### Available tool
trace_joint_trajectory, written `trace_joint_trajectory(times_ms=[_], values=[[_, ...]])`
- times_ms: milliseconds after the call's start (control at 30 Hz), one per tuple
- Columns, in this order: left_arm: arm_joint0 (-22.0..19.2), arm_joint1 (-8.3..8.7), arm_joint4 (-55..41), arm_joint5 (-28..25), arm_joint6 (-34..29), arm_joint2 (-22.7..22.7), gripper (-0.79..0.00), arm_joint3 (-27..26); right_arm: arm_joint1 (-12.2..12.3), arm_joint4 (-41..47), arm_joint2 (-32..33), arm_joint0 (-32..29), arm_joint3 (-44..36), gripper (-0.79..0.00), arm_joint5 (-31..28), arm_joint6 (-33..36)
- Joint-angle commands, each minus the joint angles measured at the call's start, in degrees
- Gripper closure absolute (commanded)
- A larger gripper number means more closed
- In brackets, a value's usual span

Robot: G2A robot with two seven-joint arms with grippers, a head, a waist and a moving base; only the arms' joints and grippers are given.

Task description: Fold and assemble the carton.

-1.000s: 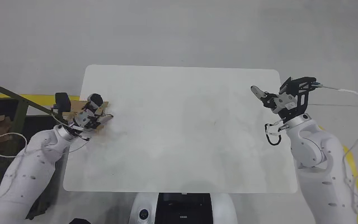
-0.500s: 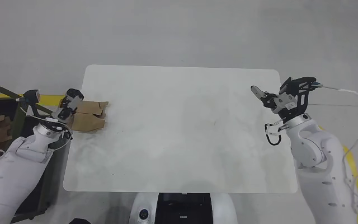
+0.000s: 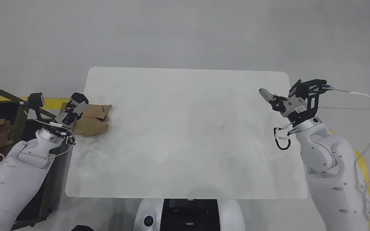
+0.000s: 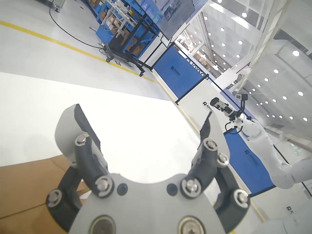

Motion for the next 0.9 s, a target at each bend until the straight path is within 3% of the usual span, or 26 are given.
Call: trace_joint_trajectory(times_ms=[0,233,467,867], values=[[0.2,-0.03,-0.4,2.1,-0.5,-1.1,-0.785,0.7,0.0,0.0,0.0,0.0,0.0,-0.785,0.0,0.0],[-2.3,0.13,-8.3,8.6,-5.3,-5.2,-0.785,7.4,0.0,0.0,0.0,0.0,0.0,-0.785,0.0,0.0],[-6.4,0.19,-17.5,11.0,-15.2,-7.8,-0.785,16.3,0.0,0.0,0.0,0.0,0.0,-0.785,0.0,0.0],[-15.5,-0.32,-23.2,17.6,-28.9,-8.5,-0.785,31.6,0.0,0.0,0.0,0.0,0.0,-0.785,0.0,0.0]])
